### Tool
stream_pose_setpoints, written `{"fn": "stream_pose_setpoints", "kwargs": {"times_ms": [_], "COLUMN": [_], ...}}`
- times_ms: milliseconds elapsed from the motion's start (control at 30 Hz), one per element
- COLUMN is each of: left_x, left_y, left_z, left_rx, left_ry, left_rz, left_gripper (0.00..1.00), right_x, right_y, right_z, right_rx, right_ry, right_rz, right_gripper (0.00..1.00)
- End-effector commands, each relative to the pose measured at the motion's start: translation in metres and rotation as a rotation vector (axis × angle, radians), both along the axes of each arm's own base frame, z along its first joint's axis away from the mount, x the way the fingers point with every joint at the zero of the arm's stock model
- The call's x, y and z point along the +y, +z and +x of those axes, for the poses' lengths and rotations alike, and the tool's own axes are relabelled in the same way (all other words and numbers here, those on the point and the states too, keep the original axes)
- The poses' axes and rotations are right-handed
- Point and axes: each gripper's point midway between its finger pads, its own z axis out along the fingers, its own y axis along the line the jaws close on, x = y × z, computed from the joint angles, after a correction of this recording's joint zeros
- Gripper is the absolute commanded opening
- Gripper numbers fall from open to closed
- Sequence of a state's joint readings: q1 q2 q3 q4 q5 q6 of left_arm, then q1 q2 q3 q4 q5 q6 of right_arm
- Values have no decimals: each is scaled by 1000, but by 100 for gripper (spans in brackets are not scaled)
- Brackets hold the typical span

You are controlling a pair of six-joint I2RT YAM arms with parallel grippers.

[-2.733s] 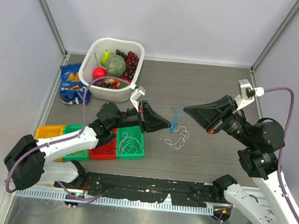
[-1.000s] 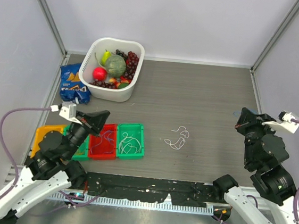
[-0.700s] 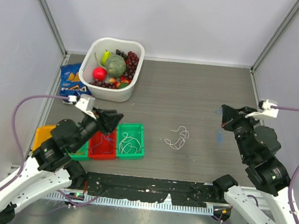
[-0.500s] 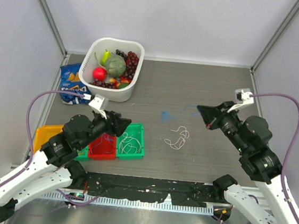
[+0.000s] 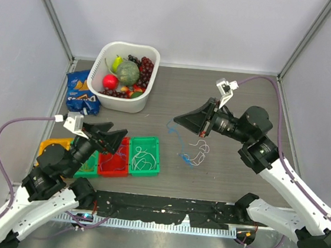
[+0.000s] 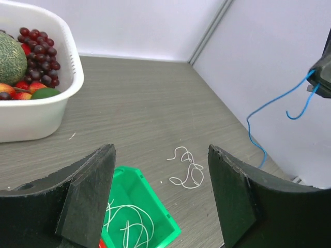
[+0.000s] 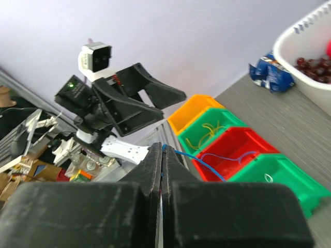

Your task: Untangle the cables

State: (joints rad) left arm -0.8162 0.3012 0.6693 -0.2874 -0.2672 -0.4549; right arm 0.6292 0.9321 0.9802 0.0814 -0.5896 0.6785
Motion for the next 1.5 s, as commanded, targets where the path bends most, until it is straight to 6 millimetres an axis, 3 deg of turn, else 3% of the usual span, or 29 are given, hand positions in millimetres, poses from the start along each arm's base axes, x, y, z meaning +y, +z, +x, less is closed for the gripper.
{"fn": "stream_pose_setpoints", "kwargs": {"times_ms": [0, 133, 267, 467, 567, 700, 867, 933, 1133, 1300, 1333, 1367, 1467], "left_x": [15, 21, 16, -13, -43, -73, -73, -74, -86, -102, -105, -109, -118], "left_y": [2, 6, -4, -30, -30, -14, 17, 26, 39, 59, 61, 62, 68], "left_z": [-2, -6, -6, -3, -12, -27, -26, -21, -2, -7, -6, -7, -9], "left_rx": [-2, -10, 27, 97, 65, -14, -115, -128, -146, -228, -230, -233, -250], "left_ry": [51, 55, 42, -49, -203, -387, -385, -370, -345, -427, -439, -455, -499], "left_rz": [-25, -14, 3, -15, -43, -91, -110, -105, -35, -18, -11, -5, -2], "left_gripper": [76, 78, 80, 79, 82, 81, 85, 99, 100, 100, 99, 91, 53], "right_x": [17, 39, 52, 53, 51, 48, 42, 42, 43, 45, 45, 46, 47], "right_y": [60, 61, 64, 82, 87, 85, 72, 67, 60, 60, 60, 59, 59], "right_z": [-28, -40, -44, -55, -59, -59, -61, -62, -73, -76, -76, -77, -77], "right_rx": [-130, -134, -132, -142, -144, -133, -123, -118, -102, -102, -101, -99, -93], "right_ry": [94, 136, 146, 195, 202, 193, 174, 183, 246, 262, 267, 271, 278], "right_rz": [135, 134, 125, 176, 186, 166, 125, 120, 123, 124, 125, 125, 129], "right_gripper": [1, 1, 1, 1, 1, 1, 1, 1, 1, 1, 1, 1, 1]}}
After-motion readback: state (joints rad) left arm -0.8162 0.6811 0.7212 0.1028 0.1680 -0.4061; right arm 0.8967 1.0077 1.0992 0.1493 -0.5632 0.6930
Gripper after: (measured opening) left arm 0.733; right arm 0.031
